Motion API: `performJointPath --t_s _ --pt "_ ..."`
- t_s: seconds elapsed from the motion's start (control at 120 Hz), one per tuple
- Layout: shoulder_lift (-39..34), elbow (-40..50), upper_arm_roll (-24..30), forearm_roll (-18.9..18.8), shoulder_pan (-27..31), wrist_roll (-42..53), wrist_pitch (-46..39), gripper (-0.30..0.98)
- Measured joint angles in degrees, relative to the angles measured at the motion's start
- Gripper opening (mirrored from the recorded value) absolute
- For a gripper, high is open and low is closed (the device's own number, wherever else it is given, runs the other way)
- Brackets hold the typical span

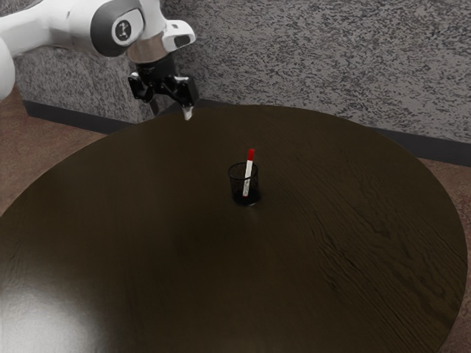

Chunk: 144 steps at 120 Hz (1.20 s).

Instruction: Take the marker out of the pen holder and place it to the left of the pen holder.

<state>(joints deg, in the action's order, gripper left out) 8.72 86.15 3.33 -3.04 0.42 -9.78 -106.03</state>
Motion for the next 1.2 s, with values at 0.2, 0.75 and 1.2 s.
performJointPath --t_s 0.2,0.75,1.2 --pt "-0.1 -0.4 0.2 -0.3 0.2 1.3 6.7 0.65" --pt "41.4 -28.6 3.9 -6.5 2.4 3.0 -33.0 0.68" --pt "46.7 -29.0 5.7 -5.8 1.7 4.8 -39.8 0.69"
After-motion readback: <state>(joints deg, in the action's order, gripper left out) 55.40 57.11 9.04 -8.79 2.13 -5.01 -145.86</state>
